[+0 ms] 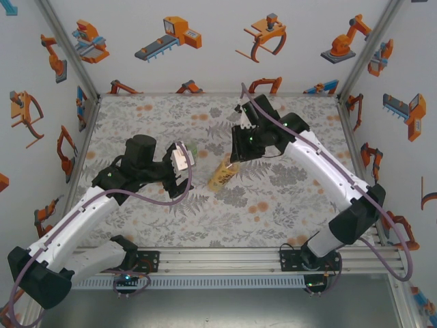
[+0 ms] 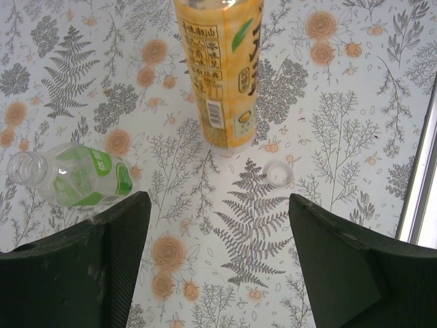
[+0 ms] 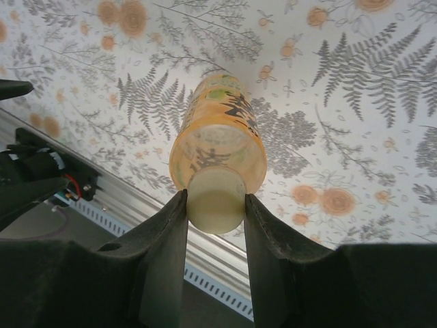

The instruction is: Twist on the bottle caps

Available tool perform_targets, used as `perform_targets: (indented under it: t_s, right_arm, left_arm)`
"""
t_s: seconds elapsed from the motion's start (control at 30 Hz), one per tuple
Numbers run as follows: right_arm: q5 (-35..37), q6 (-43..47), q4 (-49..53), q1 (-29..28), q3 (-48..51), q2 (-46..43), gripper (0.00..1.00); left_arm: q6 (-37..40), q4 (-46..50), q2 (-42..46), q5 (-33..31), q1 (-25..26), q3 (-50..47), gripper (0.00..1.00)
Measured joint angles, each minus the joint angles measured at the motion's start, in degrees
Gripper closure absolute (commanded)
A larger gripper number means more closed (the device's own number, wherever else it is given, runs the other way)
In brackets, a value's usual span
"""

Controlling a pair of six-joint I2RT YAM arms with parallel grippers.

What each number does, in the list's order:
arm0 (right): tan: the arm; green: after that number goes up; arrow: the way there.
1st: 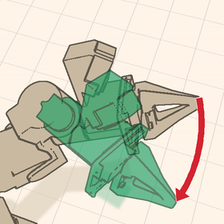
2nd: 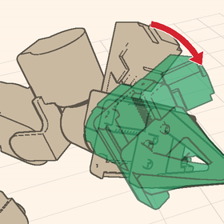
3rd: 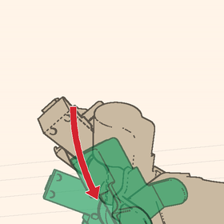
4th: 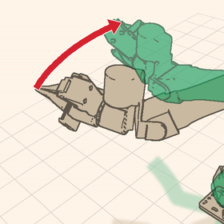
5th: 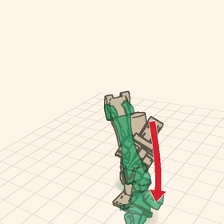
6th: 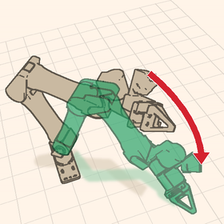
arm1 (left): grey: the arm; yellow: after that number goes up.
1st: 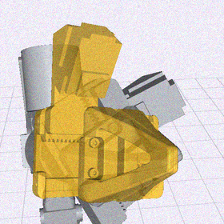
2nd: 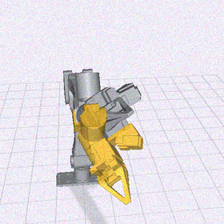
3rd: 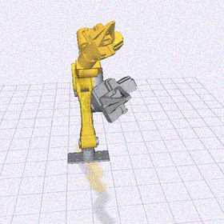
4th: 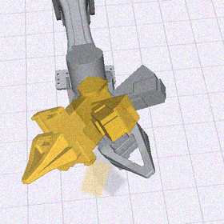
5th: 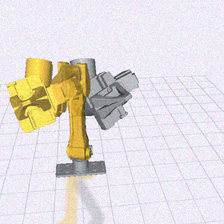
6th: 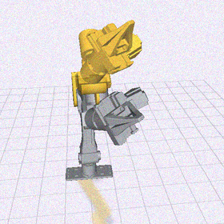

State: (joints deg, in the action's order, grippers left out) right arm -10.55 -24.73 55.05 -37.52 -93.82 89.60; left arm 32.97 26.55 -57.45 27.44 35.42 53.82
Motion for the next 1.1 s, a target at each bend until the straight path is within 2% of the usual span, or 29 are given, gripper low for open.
perform_targets:
  t_s: [0.37,1.1]
  right_arm:
    - [3.8,6.6,5.7,4.2,-11.8,9.4,1.00]
    - [9.0,12.0,10.3,11.5,-36.1,28.7,1.00]
  left_arm:
    - [0.0,0.0,0.0,-0.5,-0.2,0.0,0.24]
    - [-0.3,0.0,0.1,-0.7,-0.3,0.0,0.24]
